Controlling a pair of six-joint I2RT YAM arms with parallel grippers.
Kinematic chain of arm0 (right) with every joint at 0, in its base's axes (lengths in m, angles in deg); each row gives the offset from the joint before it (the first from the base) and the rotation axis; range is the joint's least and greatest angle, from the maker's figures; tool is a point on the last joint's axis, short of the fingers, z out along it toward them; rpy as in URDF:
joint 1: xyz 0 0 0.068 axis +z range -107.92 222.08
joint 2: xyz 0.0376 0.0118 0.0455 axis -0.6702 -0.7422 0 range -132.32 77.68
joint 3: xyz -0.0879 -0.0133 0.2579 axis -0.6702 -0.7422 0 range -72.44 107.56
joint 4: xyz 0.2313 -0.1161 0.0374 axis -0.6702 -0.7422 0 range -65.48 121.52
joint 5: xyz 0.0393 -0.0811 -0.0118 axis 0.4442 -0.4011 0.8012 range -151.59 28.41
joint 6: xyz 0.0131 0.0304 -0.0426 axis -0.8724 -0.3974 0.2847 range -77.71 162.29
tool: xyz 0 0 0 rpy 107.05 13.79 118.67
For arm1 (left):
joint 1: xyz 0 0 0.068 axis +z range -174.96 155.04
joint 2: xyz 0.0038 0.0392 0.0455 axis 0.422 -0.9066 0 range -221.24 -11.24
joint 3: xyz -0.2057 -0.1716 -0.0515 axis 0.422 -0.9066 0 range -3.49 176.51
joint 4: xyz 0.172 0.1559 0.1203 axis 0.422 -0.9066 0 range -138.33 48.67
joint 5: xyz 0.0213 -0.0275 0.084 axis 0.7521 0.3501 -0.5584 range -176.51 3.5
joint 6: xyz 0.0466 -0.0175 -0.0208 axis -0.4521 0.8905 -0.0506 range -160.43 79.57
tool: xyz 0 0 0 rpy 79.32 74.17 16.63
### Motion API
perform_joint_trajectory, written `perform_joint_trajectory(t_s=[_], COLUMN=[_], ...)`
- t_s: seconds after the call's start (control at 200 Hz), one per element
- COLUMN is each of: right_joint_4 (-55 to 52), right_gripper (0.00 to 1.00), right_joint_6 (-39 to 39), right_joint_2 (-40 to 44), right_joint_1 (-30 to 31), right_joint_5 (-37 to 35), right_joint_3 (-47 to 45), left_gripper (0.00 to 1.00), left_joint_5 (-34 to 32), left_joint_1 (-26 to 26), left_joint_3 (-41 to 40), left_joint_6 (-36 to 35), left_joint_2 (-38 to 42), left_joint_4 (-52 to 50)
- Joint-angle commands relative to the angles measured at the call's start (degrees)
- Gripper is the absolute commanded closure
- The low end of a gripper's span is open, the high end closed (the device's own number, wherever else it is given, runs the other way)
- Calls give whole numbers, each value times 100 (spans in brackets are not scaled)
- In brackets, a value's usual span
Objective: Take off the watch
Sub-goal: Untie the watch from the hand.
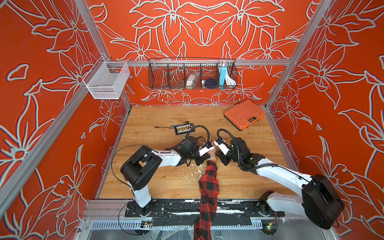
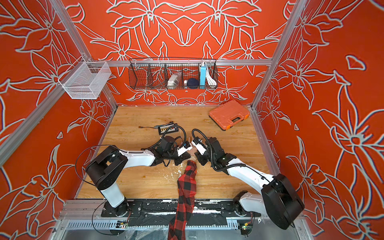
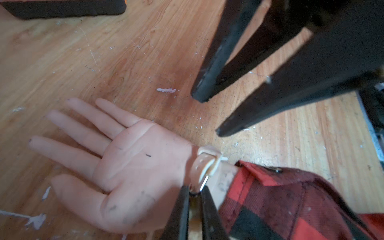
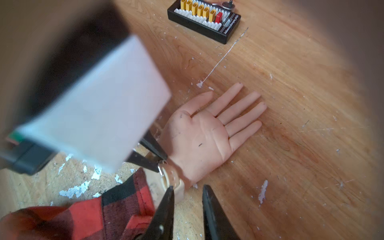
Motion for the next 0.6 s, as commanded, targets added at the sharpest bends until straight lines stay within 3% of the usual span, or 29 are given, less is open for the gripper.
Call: perform_joint_trajectory(t_s=[0.0, 0.265, 0.59], right_joint_4=[67, -95, -181], right_gripper=[75, 79, 73], right_joint_6=[-347, -665, -589], right_joint_2=[-145, -604, -841], right_joint_1=[31, 31, 31], right_joint_5=[-95, 399, 547], right_joint_3=[-5, 274, 474], left_gripper=[81, 80, 88], left_joint_5=[-27, -100, -12], left_joint_1=[-55, -72, -80], left_joint_3=[-294, -348, -357], left_joint_6=[-23, -292, -329], left_joint_2=[55, -36, -134], left_joint_4=[144, 43, 145])
